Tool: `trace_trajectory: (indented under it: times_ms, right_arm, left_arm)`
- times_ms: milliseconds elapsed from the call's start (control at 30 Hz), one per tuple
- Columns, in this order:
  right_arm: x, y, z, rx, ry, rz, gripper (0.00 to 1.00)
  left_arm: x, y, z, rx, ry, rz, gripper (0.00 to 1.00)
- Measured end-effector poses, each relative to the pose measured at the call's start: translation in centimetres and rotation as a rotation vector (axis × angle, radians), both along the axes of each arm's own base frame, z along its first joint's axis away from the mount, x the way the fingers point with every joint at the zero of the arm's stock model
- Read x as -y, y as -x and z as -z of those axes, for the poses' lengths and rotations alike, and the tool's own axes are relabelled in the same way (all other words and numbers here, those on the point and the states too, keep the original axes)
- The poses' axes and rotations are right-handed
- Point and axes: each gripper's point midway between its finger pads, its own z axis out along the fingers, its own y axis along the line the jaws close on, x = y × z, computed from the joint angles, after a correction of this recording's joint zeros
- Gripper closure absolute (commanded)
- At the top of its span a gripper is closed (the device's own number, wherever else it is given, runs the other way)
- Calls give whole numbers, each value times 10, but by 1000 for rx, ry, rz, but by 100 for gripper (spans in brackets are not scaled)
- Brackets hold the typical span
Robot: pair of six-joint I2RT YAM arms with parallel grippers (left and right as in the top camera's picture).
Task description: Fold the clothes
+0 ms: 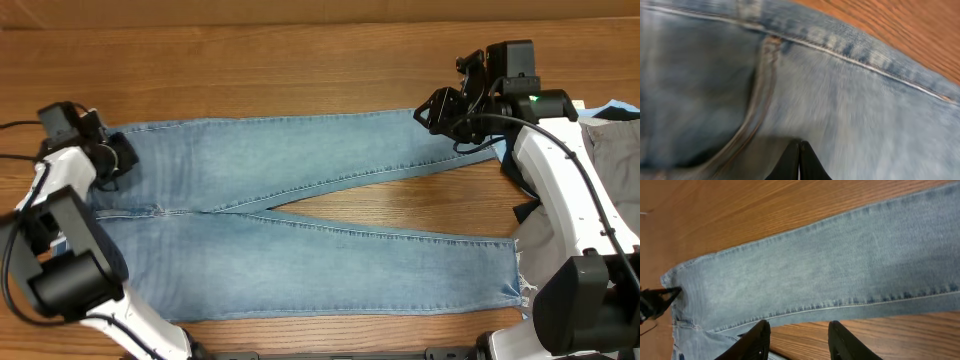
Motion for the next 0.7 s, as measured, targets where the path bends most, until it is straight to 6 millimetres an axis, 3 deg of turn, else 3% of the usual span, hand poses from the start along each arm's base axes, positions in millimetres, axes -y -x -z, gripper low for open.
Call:
trace_trajectory:
  times_ms: [67, 167, 267, 333, 500, 700]
  right_arm:
    - [1, 2, 2, -11, 6, 2, 59]
    - [3, 4, 3, -21, 14, 7, 59]
    - [5, 6, 6, -34, 30, 14, 58]
    - [10, 7, 10, -42, 60, 28, 58]
    - [29, 23, 32, -127, 164, 69, 56]
    - [39, 64, 73, -306, 222, 87, 54]
  left_arm:
    - [2, -6, 13, 4, 11, 11, 96]
    - [0, -17, 14, 47, 12, 20, 96]
    - [-8, -31, 14, 97, -4, 13, 71]
    - [-15, -45, 12, 155, -29, 14, 67]
    - [-44, -62, 7, 242, -16, -30, 67]
    - [-53, -59, 1, 210, 119, -46, 66]
